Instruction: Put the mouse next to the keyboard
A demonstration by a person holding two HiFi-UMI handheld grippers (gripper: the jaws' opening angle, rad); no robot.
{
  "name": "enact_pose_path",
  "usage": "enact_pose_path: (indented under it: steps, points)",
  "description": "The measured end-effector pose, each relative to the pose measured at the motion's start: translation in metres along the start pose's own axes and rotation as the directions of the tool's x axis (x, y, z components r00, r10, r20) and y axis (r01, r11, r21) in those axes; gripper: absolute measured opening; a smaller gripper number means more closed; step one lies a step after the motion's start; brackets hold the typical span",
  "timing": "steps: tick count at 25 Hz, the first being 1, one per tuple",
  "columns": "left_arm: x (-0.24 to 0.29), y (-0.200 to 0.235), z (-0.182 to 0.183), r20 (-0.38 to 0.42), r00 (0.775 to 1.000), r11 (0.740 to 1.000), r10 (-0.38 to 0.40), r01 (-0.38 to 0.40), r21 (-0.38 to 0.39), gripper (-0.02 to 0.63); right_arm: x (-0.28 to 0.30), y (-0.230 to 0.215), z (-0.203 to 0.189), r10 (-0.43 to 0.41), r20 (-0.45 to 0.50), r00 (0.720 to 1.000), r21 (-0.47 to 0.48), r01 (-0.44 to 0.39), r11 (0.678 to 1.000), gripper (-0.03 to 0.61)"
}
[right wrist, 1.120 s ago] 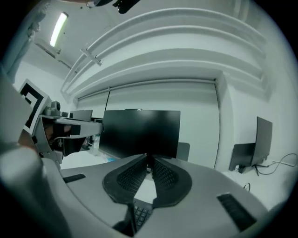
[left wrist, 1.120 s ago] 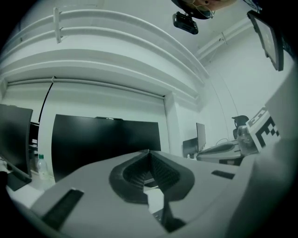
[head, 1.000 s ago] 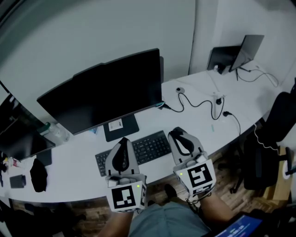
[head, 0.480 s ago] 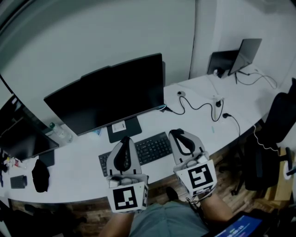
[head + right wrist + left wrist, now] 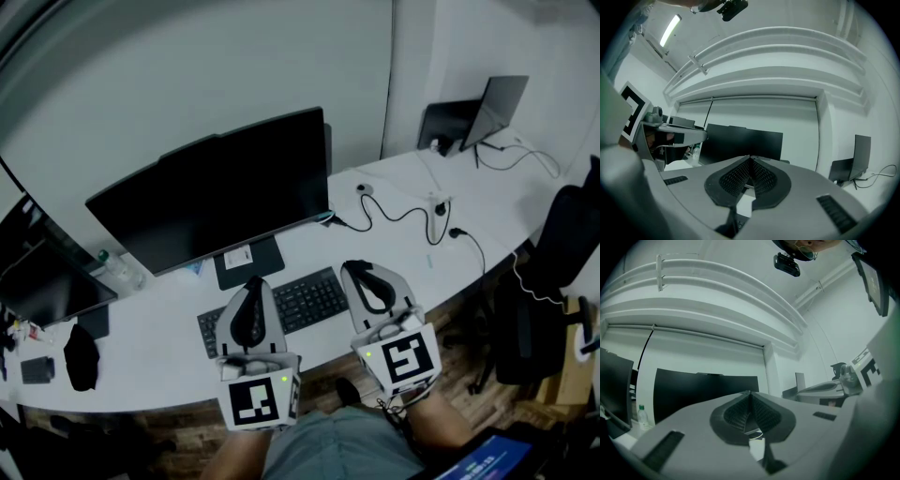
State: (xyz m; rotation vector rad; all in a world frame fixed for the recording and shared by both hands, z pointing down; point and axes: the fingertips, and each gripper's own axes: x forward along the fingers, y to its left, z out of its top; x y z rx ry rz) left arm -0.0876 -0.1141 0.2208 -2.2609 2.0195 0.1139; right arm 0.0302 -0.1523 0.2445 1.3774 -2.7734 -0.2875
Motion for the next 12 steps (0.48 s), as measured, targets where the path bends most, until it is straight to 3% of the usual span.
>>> enact_pose_path:
  steps: [12]
  points:
    - [0.0044,-0.0047,-0.0014,-0.005,1.0,1.0,0.001,-0.001,0.011,0.005,0.0015,-0.0044,-0.0022,0.008,-0.001,1.0,0.007,-0.008,1.0,0.014]
